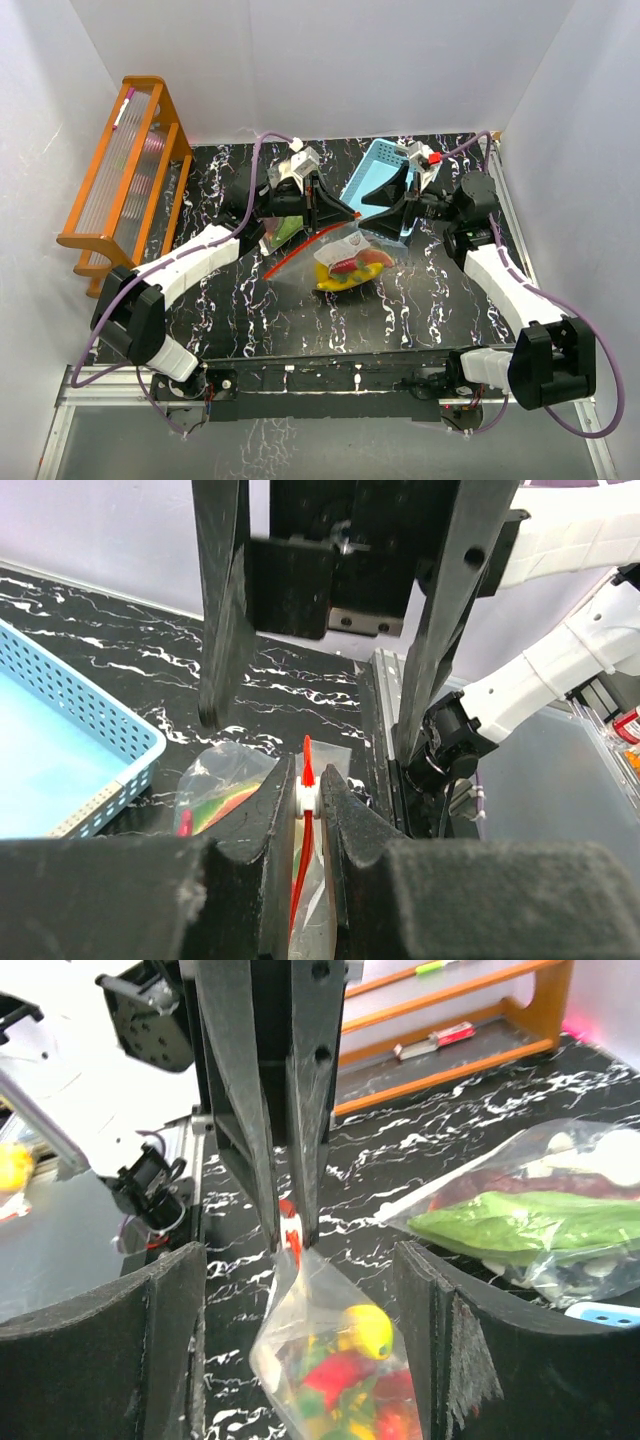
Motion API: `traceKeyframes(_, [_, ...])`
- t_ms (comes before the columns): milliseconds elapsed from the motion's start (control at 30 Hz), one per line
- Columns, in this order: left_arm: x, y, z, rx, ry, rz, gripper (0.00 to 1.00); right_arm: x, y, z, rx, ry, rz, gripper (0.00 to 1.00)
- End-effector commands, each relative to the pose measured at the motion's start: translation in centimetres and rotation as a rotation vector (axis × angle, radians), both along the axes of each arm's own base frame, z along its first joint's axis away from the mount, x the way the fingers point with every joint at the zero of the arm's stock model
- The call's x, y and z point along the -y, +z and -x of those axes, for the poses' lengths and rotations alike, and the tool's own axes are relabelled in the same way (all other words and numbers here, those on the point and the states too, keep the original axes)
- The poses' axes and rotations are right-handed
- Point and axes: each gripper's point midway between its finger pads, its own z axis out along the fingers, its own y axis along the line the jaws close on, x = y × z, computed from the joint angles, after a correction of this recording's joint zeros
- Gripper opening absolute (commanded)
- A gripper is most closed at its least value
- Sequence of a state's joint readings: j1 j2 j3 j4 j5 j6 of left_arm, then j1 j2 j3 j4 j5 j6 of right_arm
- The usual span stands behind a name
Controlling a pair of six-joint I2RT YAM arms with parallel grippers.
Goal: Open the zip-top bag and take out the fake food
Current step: Unzip the zipper food storage bag at the center of the board.
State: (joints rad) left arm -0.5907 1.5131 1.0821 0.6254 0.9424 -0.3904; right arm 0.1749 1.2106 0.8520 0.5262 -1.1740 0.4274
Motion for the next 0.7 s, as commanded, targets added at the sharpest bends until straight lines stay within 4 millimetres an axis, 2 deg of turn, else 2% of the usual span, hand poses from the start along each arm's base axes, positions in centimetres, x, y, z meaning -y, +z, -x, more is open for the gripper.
traceKeyframes(0, [0.0, 3.1, -0.7, 0.084, 0.002, 0.045, 0.00, -0.3, -0.9, 1.2, 0.016, 0.113, 0.043, 0.79])
traceKeyframes(233, [0.4, 4.2, -0.8, 0.070, -0.015, 0.089, 0.00, -3.1, -2.9, 0.4, -0.025, 0.140, 0.071, 0.82])
traceKeyframes(333, [0.3, 5.0, -0.6, 0.064, -0.021, 0.121, 0.00, -4.2, -3.2, -0.2, -0.039, 0.122, 0.075, 0.78])
traceKeyframes(400, [0.3, 5.3, -0.3, 0.067, -0.026, 0.137, 0.00, -4.4, -3.4, -0.7, -0.052, 0.093, 0.076, 0.62])
traceKeyframes(467, [0.2, 5.2, -0.3, 0.065, -0.023, 0.139, 0.00, -4.4, -3.8, -1.3, -0.059, 0.053, 0.075, 0.26])
traceKeyframes(500, [0.2, 5.0, -0.4, 0.063, -0.021, 0.134, 0.00, -4.3, -3.9, -1.7, -0.062, 0.026, 0.076, 0.12])
traceKeyframes(533, [0.2, 4.8, -0.5, 0.060, -0.019, 0.128, 0.00, -4.2, -3.9, -2.0, -0.061, 0.001, 0.075, 0.08])
traceKeyframes(667, [0.1, 4.3, -0.4, 0.055, -0.009, 0.116, 0.00, -3.4, -2.7, -3.0, -0.039, -0.098, 0.058, 0.07])
